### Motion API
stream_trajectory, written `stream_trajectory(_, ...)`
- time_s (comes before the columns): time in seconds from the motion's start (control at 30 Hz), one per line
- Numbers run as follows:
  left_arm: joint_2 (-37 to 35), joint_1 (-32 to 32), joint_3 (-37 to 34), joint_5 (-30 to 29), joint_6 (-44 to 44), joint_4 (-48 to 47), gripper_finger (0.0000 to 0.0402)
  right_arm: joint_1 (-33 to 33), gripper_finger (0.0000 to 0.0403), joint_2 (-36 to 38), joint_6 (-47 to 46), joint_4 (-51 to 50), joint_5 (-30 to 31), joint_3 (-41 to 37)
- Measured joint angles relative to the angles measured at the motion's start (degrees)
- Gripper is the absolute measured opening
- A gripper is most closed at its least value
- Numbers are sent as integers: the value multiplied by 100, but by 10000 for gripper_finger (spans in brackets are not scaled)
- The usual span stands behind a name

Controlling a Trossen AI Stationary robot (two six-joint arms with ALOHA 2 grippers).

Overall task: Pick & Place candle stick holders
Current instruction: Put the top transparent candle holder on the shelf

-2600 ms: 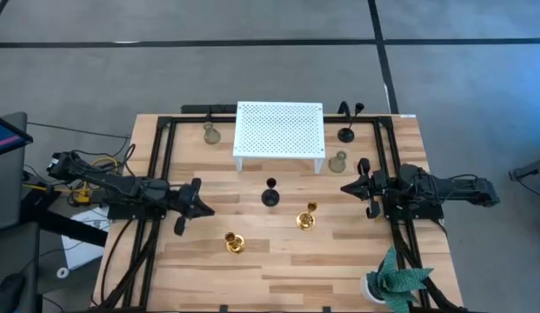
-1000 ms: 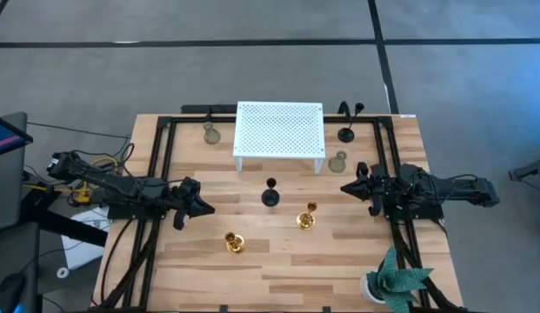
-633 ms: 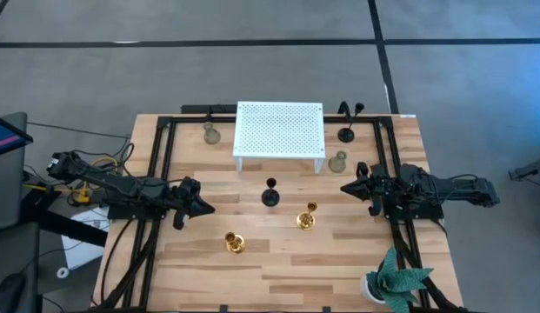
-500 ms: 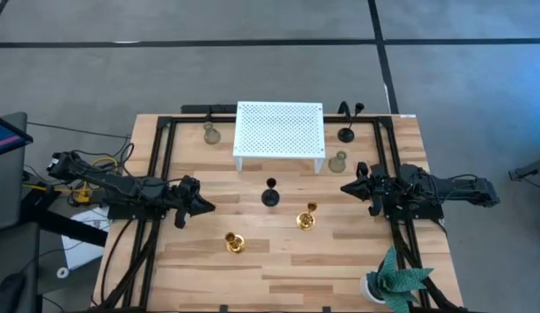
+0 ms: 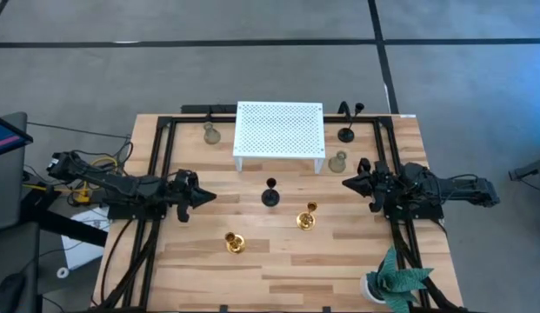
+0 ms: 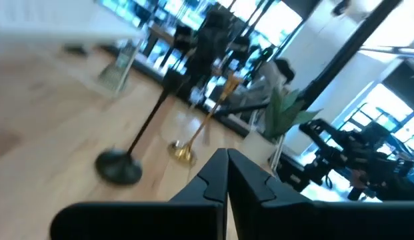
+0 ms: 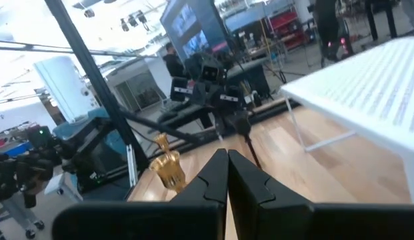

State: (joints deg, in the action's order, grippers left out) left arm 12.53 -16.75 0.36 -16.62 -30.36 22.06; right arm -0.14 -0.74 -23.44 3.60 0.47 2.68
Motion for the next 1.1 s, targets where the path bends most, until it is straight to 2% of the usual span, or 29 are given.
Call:
stream_trajectory(0.13,0,0,0,-9,552,219,5,0,0,1,129,-13,0,158)
stream_trajectory(0.37,147,0,273,-11,614,240,4,2,0,1,133,-366,53,534)
stream_trajectory(0.47,383,0,593,-49,690,243,4,2,0,-2,140,-550,183,668)
stream_trajectory(0.83,1536,0,1800,-52,2101,243,4,2,0,-6,150,-683,258,994)
stream_trajectory(0.93,1746,0,1990,-83,2392,246,4,2,0,-78,150,-671,279,1068)
stream_trajectory(1.1,1832,0,2068,-484,2727,243,4,2,0,-472,150,-686,330,1296)
